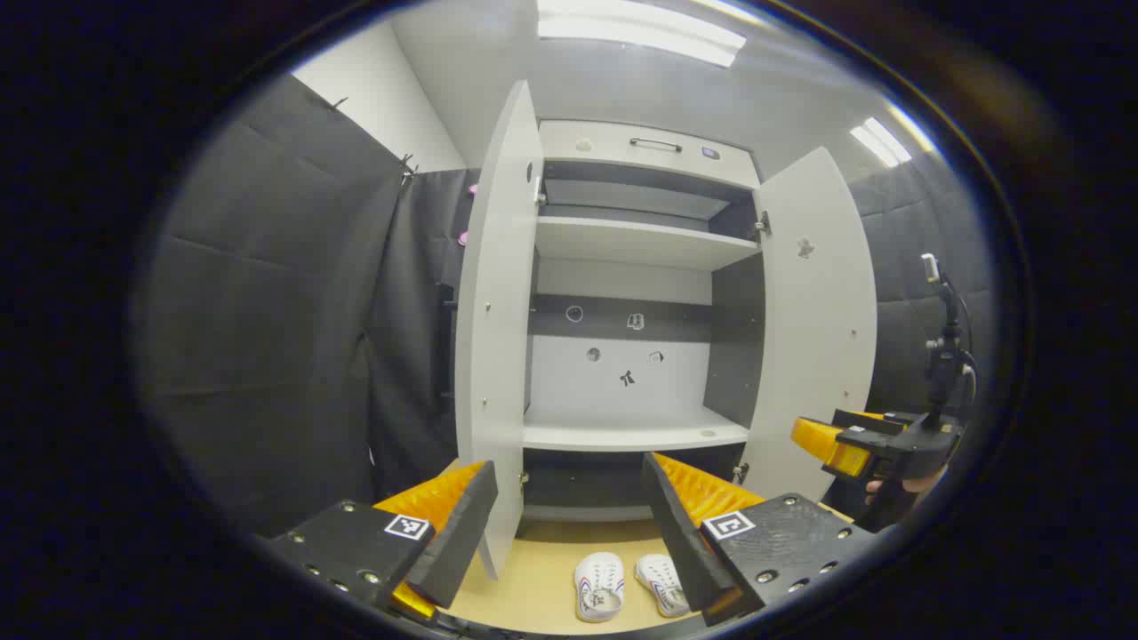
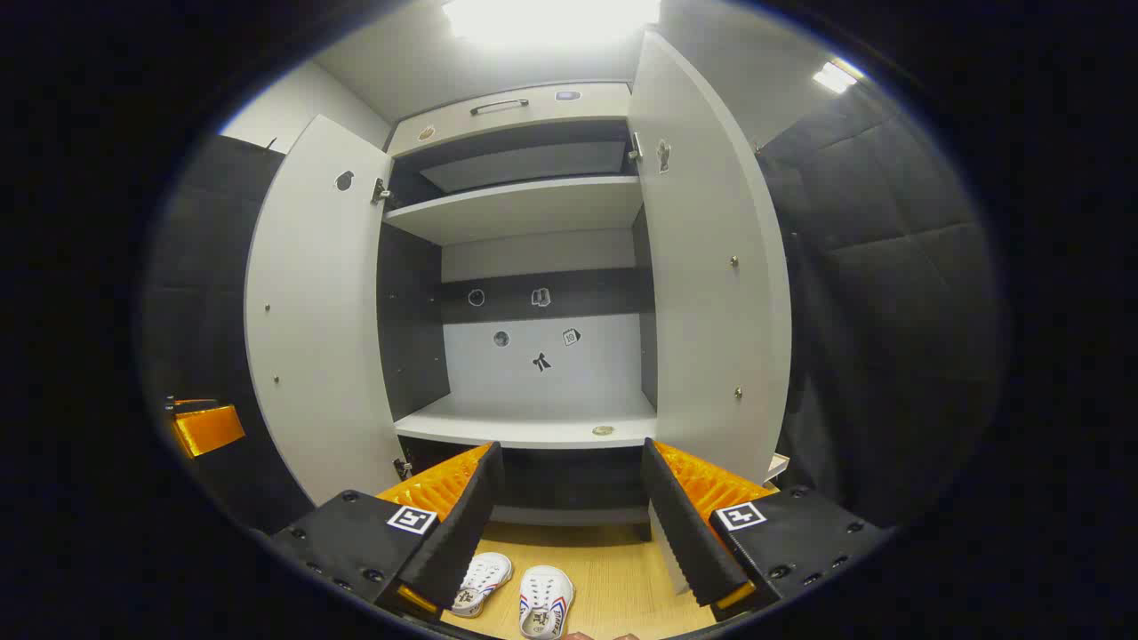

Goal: Grab one shoe with the right hand and put it into the shoe cabinet, grab the other shoe with the left hand and put it into the shoe cabinet; then close the right door with the right hand and the left door with the left hand.

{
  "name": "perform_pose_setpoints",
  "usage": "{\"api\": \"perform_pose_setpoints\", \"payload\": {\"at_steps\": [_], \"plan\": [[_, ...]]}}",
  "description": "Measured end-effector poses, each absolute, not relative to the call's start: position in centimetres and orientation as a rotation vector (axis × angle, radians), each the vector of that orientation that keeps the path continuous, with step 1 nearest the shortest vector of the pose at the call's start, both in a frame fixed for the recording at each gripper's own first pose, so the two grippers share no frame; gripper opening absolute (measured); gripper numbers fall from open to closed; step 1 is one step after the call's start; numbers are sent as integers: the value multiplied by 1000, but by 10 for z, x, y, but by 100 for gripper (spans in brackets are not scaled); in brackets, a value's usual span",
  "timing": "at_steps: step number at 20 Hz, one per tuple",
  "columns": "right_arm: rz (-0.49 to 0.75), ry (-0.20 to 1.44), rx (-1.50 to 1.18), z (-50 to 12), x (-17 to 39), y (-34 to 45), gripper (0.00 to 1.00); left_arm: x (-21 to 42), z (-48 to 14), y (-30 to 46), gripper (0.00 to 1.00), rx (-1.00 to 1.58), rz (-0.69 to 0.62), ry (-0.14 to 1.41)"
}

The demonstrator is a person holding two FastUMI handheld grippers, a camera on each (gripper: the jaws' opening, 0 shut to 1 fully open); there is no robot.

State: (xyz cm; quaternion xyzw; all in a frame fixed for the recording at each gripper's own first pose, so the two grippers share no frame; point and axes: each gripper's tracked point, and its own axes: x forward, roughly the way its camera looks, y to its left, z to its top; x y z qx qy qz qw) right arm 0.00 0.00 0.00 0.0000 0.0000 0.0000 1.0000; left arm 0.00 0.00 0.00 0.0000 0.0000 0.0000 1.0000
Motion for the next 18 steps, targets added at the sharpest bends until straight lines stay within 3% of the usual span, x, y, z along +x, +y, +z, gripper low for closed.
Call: {"api": "perform_pose_setpoints", "payload": {"at_steps": [18], "plan": [[-17, 87, 5, -29, 0, -3, 98, -3, -25, 5, 95, 8, 15, 35]]}}
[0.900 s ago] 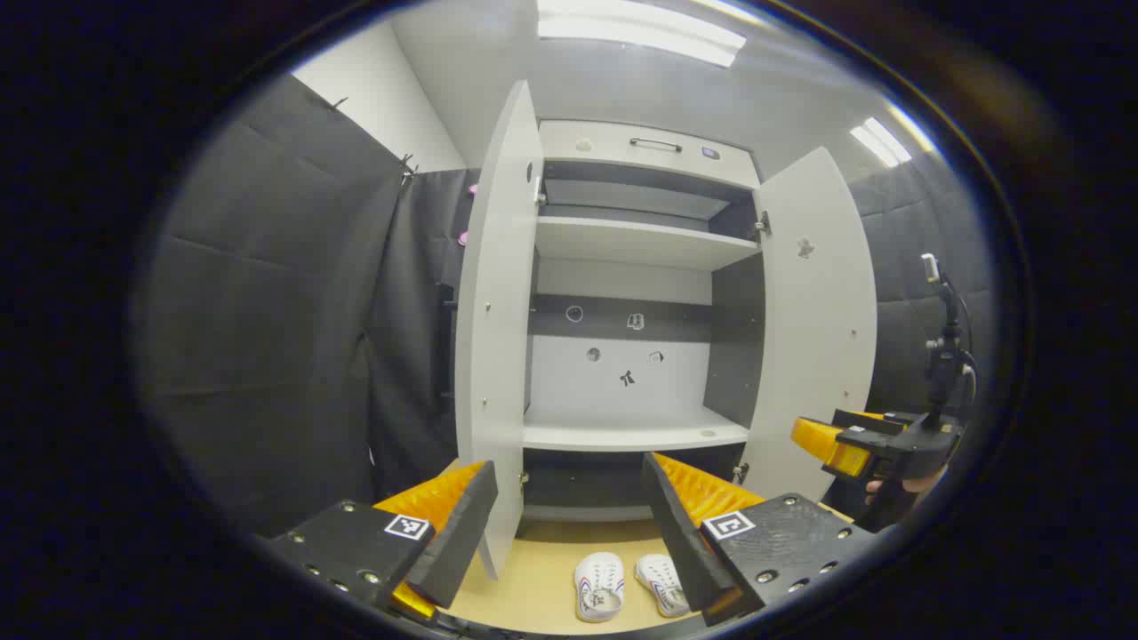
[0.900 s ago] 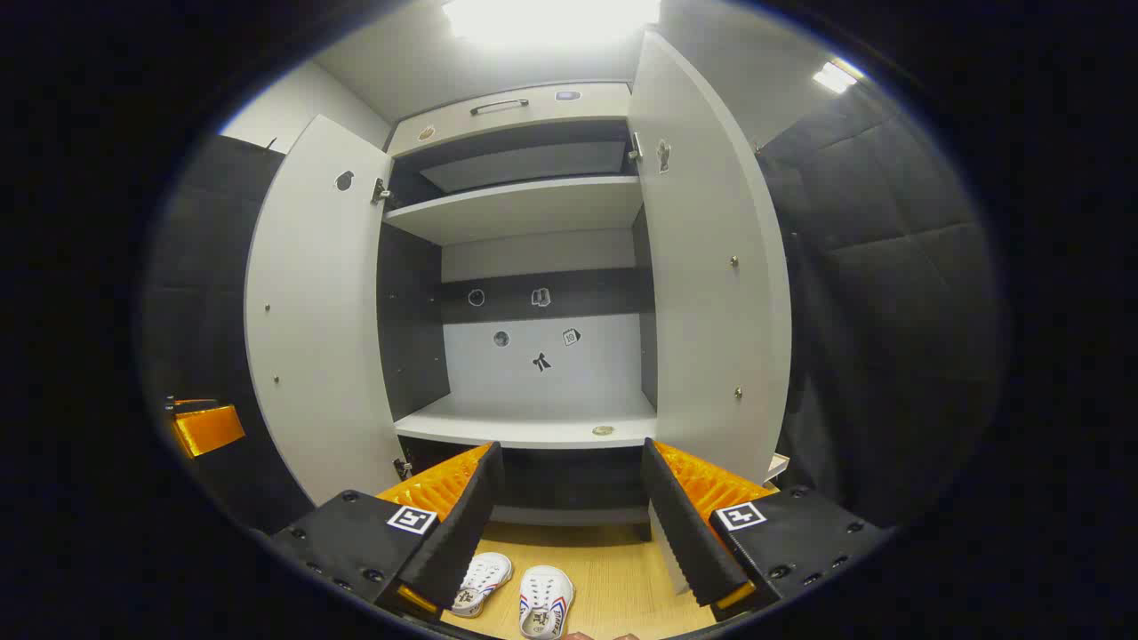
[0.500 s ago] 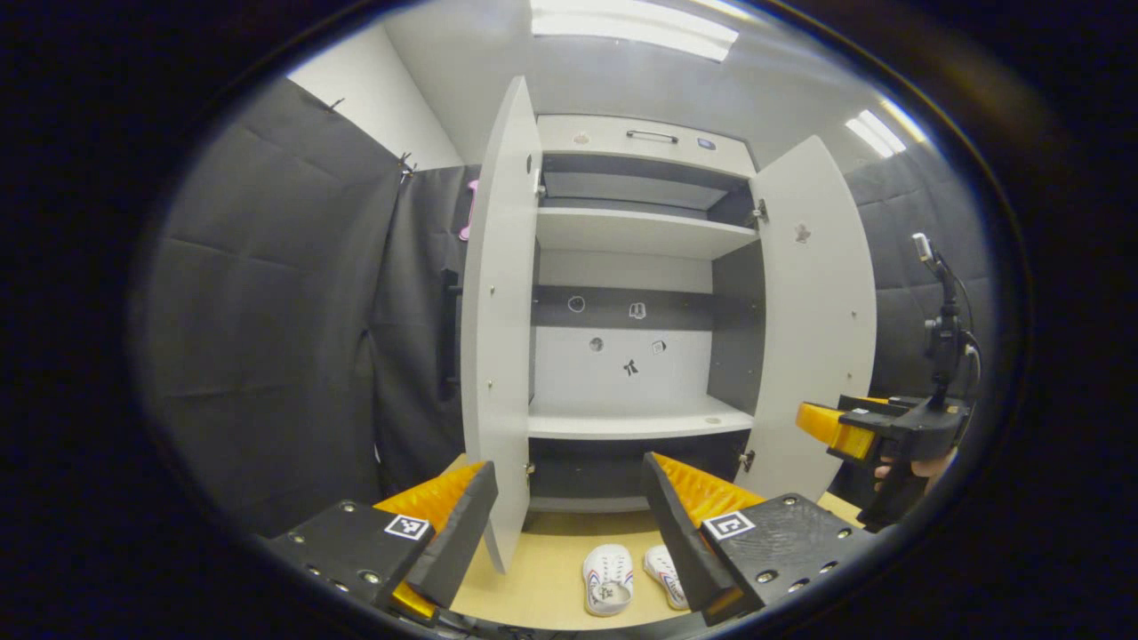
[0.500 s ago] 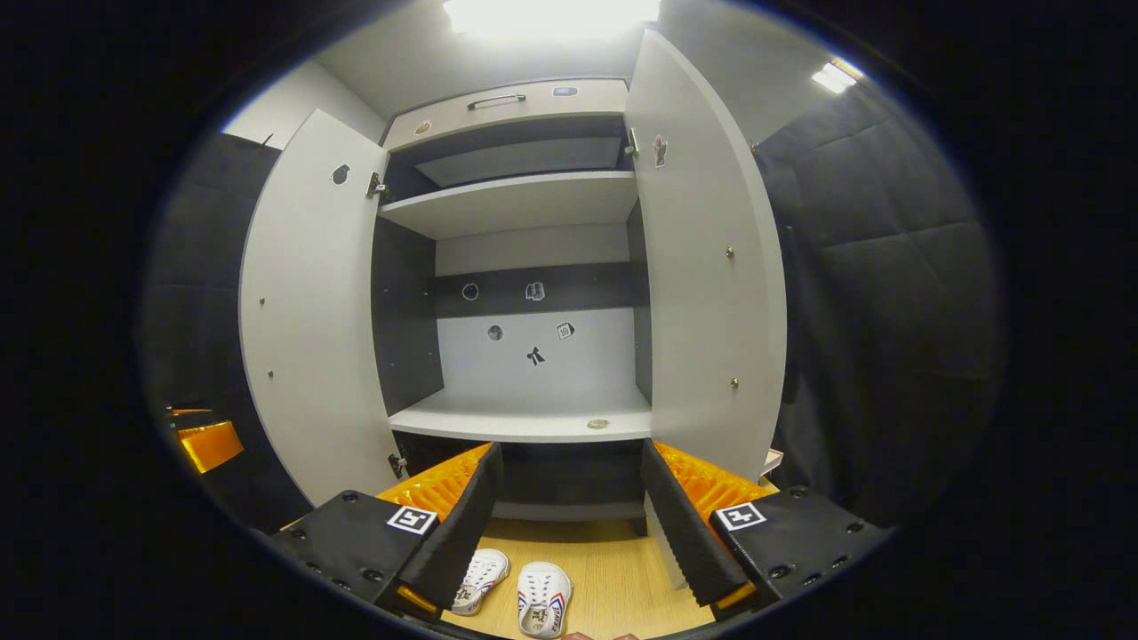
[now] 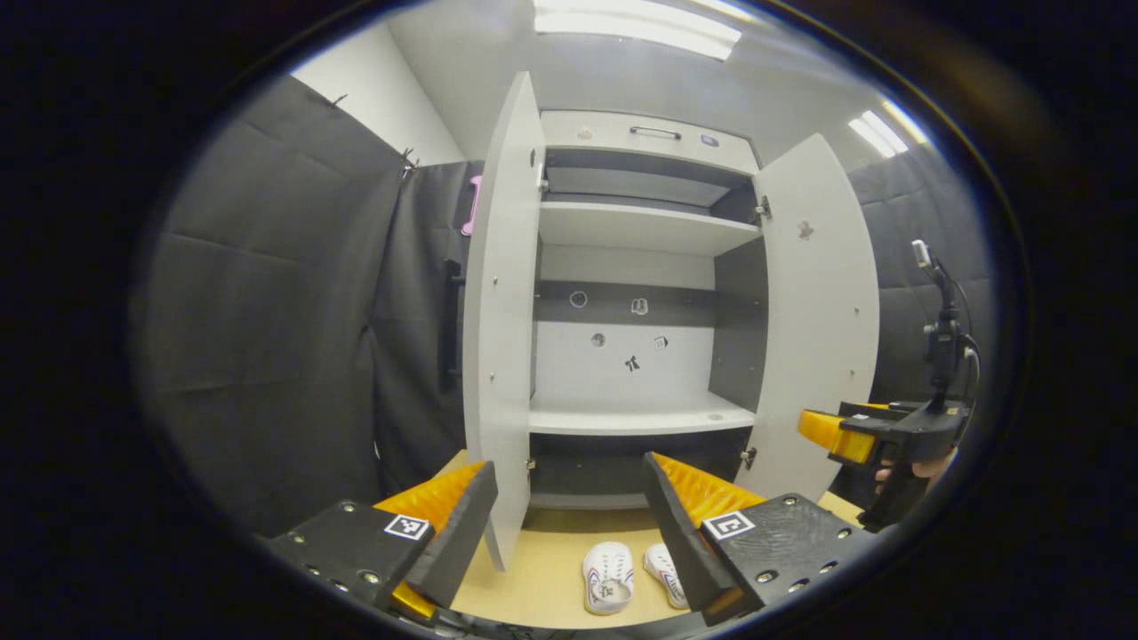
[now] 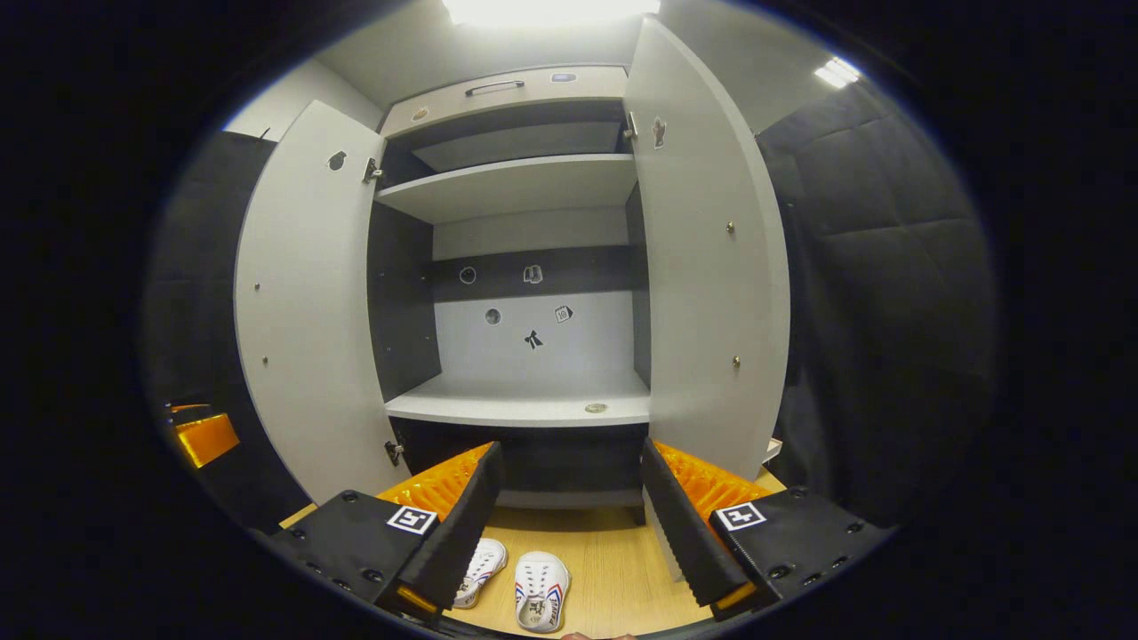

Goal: Grab one shoe with the right hand and put it into the shoe cabinet, grab the other shoe with the left hand and put it into the shoe cabinet; then close the right door with the right hand and the left door with the left hand.

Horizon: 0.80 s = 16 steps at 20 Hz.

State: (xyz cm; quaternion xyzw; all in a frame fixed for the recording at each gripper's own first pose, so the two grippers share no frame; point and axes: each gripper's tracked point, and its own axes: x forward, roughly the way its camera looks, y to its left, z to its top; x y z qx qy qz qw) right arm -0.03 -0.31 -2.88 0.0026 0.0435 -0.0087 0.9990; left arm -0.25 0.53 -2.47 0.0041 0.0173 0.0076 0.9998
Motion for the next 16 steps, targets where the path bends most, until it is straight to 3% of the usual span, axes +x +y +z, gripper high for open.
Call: {"api": "perform_pose_setpoints", "payload": {"at_steps": [16], "plan": [[91, 333, 0, -100, 36, 29, 98, 4, -65, 4, 95, 7, -17, 120]]}}
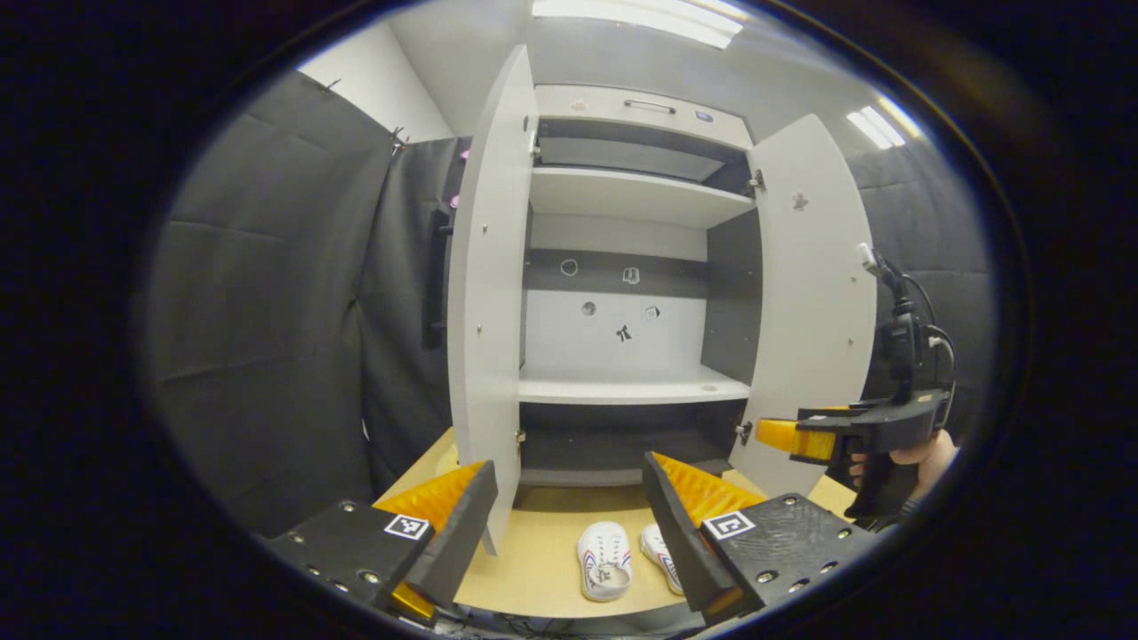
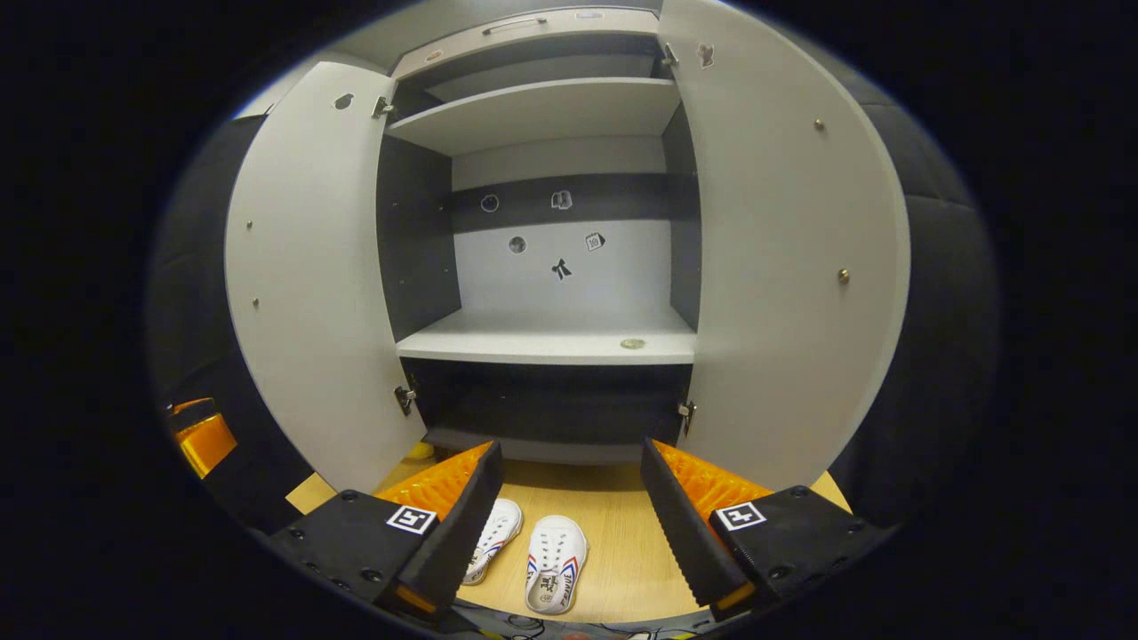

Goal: Grab one shoe with the right hand and put it into the shoe cabinet, grab the other shoe with the left hand and put it into the shoe cabinet; then close the right door with the right hand and the left door with the left hand.

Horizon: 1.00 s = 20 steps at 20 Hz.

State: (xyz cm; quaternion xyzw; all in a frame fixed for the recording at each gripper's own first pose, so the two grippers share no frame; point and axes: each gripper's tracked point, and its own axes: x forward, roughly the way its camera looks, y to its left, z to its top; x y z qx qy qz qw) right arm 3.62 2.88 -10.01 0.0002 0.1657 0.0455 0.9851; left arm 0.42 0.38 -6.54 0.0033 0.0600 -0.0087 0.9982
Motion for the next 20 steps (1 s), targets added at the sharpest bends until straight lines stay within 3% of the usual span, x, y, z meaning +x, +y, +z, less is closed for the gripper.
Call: {"api": "perform_pose_setpoints", "payload": {"at_steps": [11, 20], "plan": [[110, 697, 67, -230, 70, 26, 98, 14, -97, -7, 95, -77, -17, 236], [264, 921, 99, -327, 54, 71, 98, 22, -142, -25, 95, -69, 37, 378]]}}
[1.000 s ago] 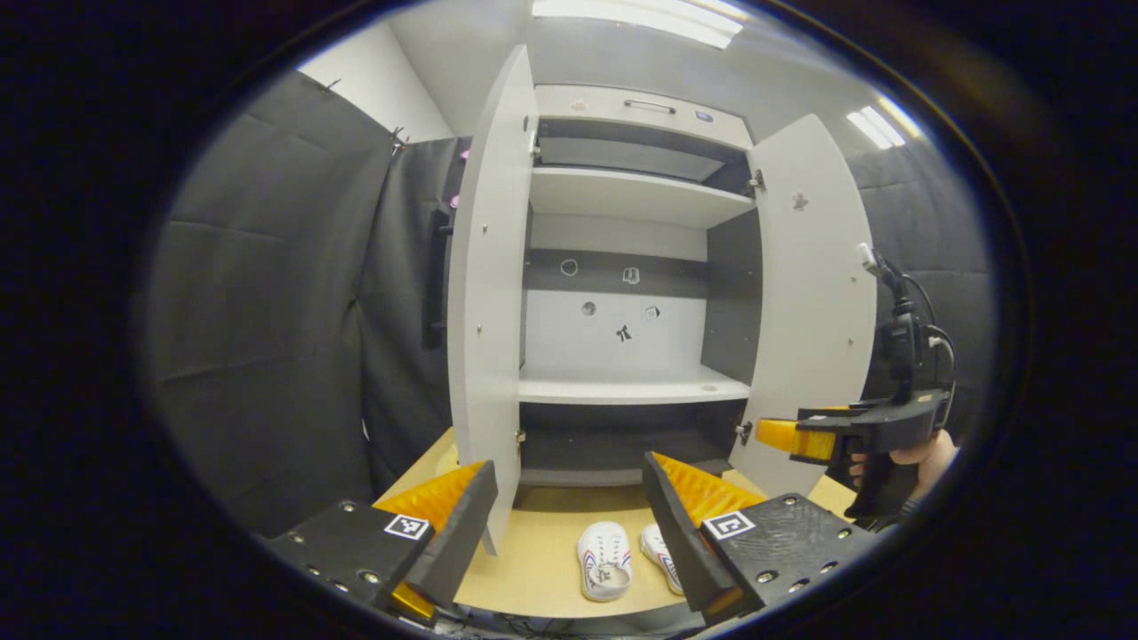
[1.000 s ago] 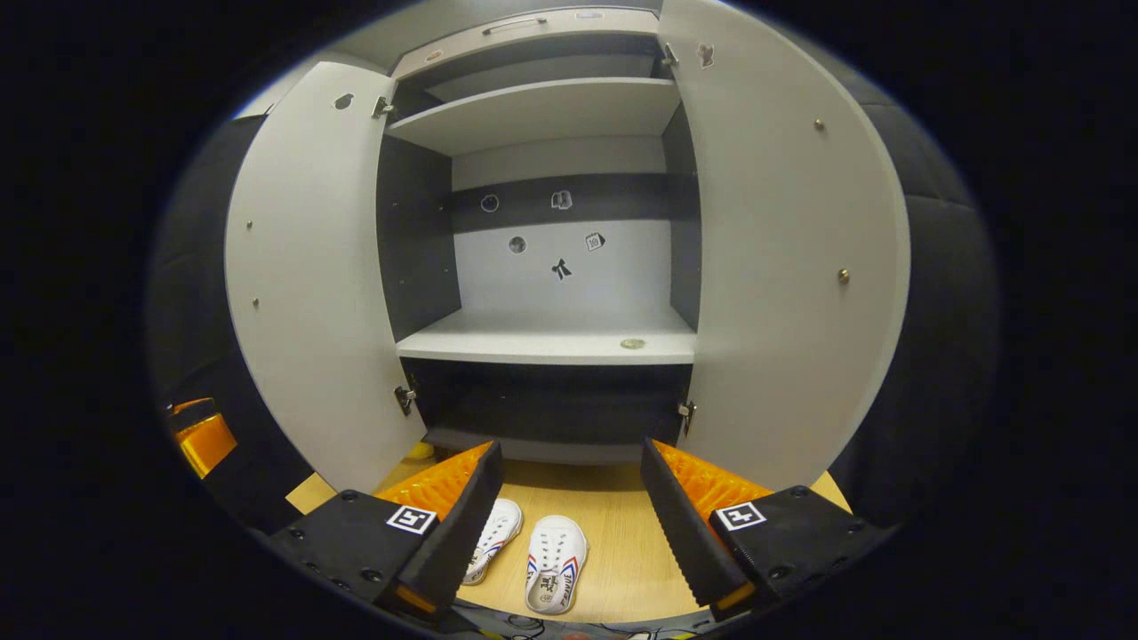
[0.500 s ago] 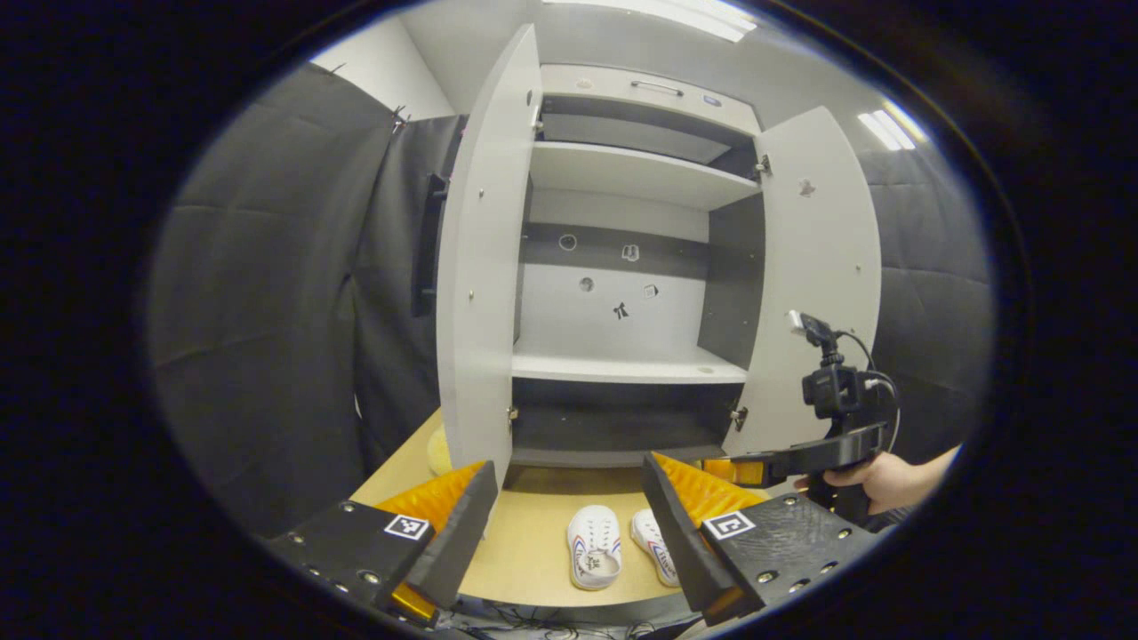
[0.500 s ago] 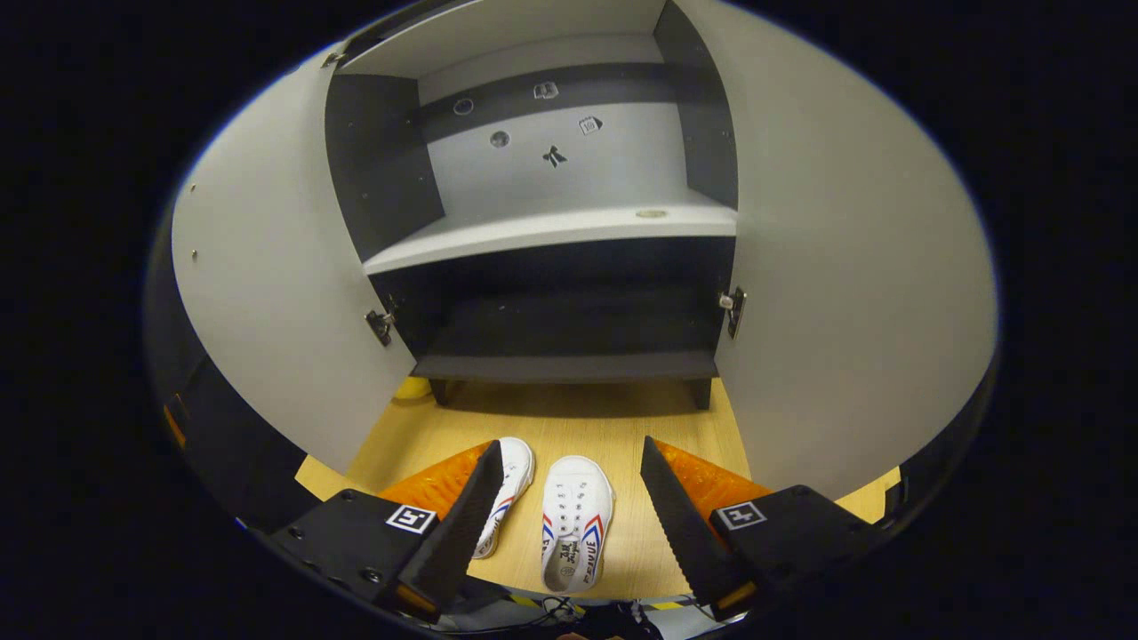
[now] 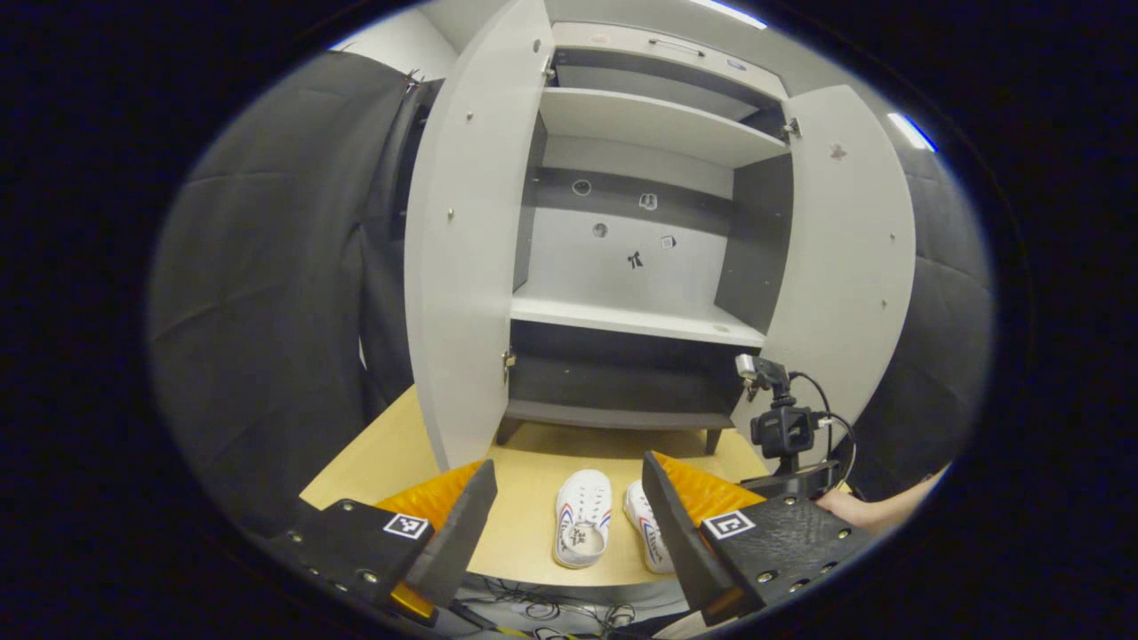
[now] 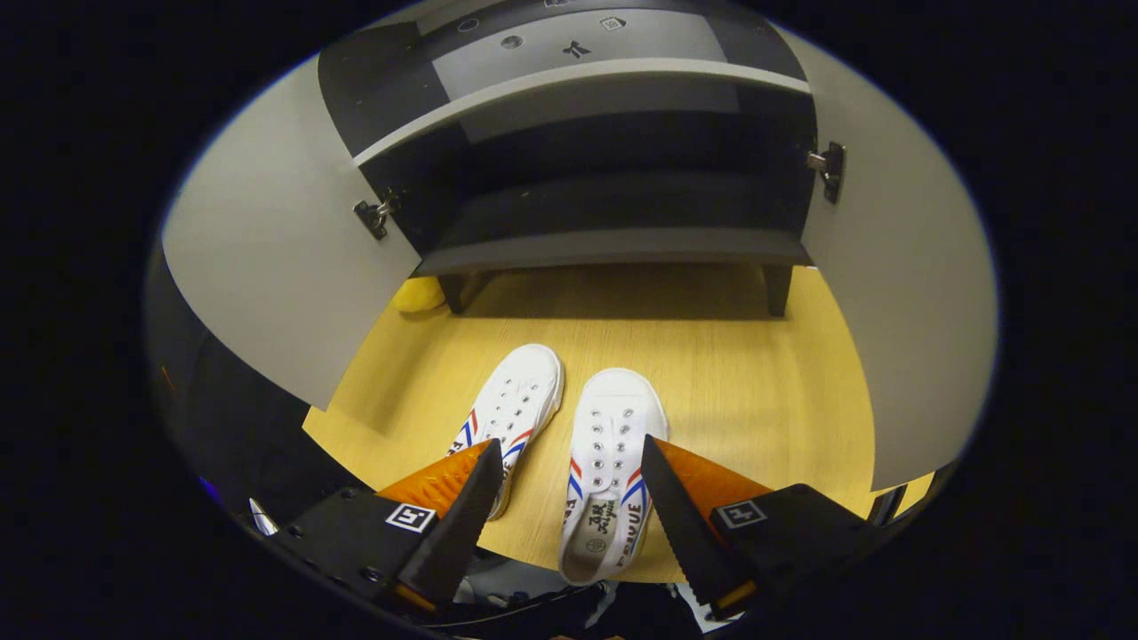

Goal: Grab one shoe with the right hand and put it into the shoe cabinet, grab the other shoe with the left hand and put it into the shoe cabinet; then close the right door with the right hand and the left door with the left hand.

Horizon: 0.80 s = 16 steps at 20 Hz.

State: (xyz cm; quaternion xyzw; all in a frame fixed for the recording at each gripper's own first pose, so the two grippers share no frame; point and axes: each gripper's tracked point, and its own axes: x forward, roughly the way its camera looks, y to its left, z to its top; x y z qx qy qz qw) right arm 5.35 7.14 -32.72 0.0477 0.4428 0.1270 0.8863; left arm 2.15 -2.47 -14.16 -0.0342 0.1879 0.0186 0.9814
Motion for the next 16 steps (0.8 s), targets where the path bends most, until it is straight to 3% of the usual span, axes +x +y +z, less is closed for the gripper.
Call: {"api": "perform_pose_setpoints", "payload": {"at_steps": [12, 13, 15, 16], "plan": [[293, 1163, 29, -416, 40, 92, 99, 22, -160, -11, 96, -72, 128, 435], [275, 1177, -14, -422, 40, 87, 97, 21, -160, -10, 96, -78, 133, 436], [249, 1171, -70, -424, 42, 84, 75, 20, -160, -6, 96, -80, 146, 438], [226, 1156, -106, -426, 44, 79, 75, 19, -159, -4, 95, -79, 152, 433]]}}
